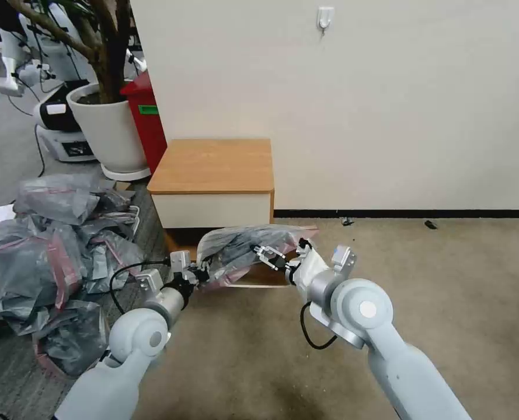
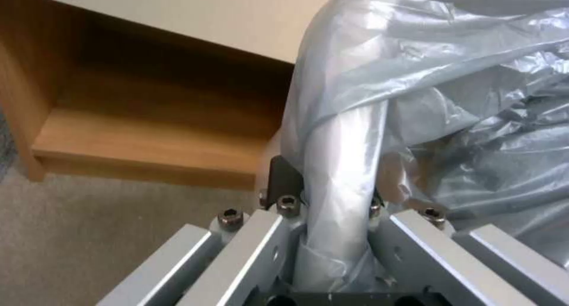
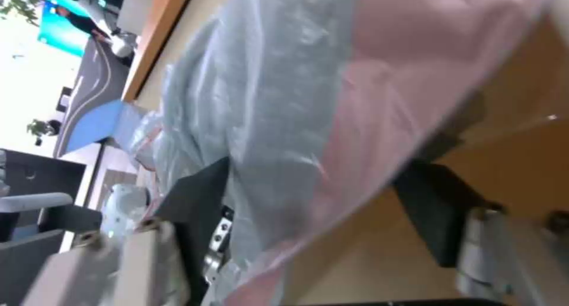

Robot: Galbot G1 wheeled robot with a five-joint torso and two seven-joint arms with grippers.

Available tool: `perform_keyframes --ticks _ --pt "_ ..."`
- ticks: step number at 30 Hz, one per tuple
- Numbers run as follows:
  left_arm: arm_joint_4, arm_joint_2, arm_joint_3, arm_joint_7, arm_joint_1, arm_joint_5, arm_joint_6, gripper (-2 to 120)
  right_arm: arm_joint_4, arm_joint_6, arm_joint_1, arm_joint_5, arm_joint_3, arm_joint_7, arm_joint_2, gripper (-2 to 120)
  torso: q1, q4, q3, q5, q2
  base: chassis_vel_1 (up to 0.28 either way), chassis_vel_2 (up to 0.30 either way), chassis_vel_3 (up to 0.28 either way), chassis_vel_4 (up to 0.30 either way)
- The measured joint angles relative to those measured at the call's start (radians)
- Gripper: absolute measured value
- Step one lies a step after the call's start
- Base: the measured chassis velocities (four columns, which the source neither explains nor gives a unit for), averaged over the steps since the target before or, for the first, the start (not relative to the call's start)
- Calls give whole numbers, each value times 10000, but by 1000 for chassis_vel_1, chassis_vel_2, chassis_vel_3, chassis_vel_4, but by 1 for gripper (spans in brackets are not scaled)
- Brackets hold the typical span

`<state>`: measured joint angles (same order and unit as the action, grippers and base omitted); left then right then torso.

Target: Pick up the garbage bag from the table and place it over the trash can.

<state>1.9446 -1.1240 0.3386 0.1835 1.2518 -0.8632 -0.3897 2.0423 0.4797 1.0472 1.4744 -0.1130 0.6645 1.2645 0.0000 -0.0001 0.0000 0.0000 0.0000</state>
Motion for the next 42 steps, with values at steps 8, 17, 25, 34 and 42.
perform_keyframes --ticks 8,17,25,34,42 --pt "-21 -3 -19 -1 -1 -2 -22 2 -1 -114 222 -309 -43 -883 11 36 0 0 1 0 0 0 0 0 0" --pt "-86 6 91 -1 28 -46 -31 2 -33 -305 297 -486 -32 -1411 15 4 0 1 0 0 0 0 0 0 0" --pt "-194 -74 142 200 -81 -504 -42 2 -38 -581 514 -802 -1 -2067 -21 0 1 0 0 0 0 0 0 0 0" --pt "-490 -97 322 505 -382 -1057 -52 2 227 -704 706 -832 -196 -2306 -295 0 0 0 0 1 -1 0 0 0 0" --pt "-719 -301 423 1086 -702 -1663 -43 2 691 -720 1127 -795 -435 -2379 -487 0 0 1 0 0 0 0 0 0 0"
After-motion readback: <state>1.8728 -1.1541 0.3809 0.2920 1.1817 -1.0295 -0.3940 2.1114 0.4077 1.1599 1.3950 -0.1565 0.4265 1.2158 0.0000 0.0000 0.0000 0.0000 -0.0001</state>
